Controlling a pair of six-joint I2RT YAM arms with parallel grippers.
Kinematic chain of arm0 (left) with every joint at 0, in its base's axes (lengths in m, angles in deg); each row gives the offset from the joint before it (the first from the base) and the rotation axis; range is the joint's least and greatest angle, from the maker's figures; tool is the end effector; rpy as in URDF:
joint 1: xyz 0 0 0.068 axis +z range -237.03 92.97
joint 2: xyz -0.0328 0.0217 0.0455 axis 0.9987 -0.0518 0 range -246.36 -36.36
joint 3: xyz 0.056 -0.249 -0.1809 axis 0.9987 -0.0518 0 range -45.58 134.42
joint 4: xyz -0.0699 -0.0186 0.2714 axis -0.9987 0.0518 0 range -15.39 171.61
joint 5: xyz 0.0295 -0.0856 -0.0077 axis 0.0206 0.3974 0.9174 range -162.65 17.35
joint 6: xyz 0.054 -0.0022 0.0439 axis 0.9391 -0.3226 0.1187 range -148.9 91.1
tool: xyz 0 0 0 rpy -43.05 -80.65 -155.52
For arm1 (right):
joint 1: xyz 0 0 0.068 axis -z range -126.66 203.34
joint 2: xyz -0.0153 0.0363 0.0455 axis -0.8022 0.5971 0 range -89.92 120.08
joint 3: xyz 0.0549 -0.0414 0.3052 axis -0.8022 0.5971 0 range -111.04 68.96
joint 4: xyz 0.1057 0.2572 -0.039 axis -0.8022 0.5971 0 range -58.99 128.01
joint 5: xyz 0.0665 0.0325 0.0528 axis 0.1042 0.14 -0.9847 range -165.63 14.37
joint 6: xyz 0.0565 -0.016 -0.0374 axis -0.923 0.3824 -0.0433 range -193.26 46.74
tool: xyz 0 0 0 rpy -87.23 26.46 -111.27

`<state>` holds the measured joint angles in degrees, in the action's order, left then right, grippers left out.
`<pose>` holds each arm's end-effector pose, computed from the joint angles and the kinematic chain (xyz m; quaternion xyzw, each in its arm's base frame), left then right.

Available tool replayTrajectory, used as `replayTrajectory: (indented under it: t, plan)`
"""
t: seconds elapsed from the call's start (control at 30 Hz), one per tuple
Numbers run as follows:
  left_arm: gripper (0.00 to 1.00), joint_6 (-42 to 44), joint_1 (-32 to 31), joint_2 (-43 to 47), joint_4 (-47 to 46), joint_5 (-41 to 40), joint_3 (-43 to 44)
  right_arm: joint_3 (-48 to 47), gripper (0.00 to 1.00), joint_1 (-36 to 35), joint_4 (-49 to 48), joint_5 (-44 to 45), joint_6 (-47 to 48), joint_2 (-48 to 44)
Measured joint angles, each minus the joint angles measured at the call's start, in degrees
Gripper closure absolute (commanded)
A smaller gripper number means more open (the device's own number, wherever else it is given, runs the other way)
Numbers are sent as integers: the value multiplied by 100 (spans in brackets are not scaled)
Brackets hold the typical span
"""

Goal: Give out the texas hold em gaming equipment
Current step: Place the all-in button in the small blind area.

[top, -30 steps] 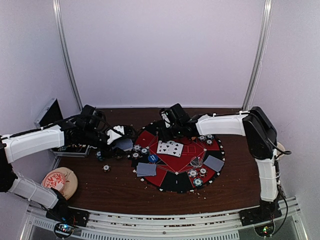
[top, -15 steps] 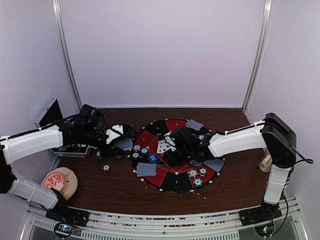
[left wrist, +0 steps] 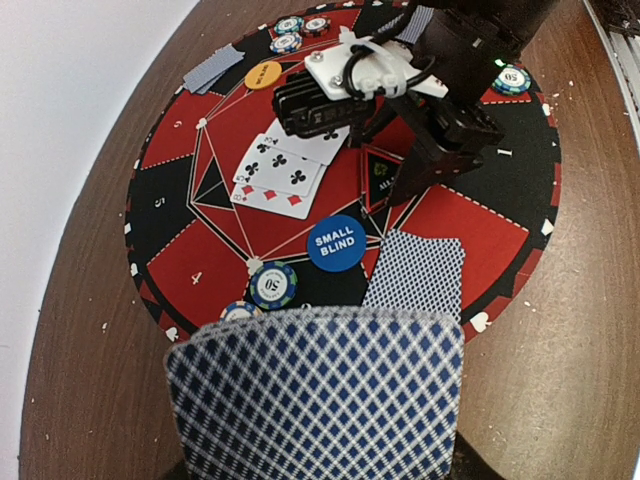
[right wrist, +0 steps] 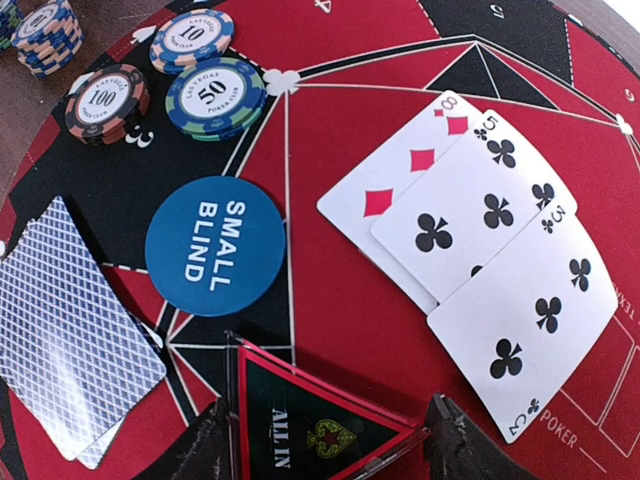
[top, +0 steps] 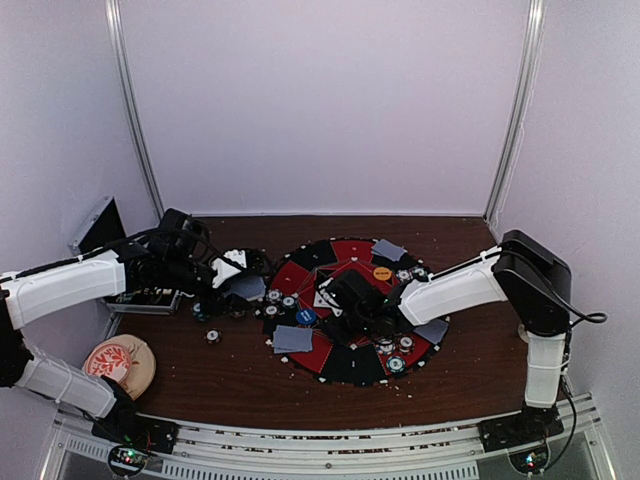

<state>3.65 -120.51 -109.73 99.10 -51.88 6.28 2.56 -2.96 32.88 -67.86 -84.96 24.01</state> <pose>0.2308 -0.1766 0.2730 0.5536 0.7279 -0.1702 0.3671 0.2572 0.3718 0.1383 -0.3333 0.8747 0.1409 0.3225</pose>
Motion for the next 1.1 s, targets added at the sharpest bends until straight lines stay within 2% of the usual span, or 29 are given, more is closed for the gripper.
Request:
replayTrajectory:
  t: [0.9, 1.0, 1.1]
  plan:
    - [46, -9, 0, 4, 0, -2, -2, -87, 33, -162, -44, 11, 149, 90]
    - [46, -9, 0, 9, 0, -2, -2, -87, 30, -170, -44, 9, 151, 90]
    - [46, -9, 0, 11, 0, -2, -2, -96, 23, -199, -37, 7, 157, 90]
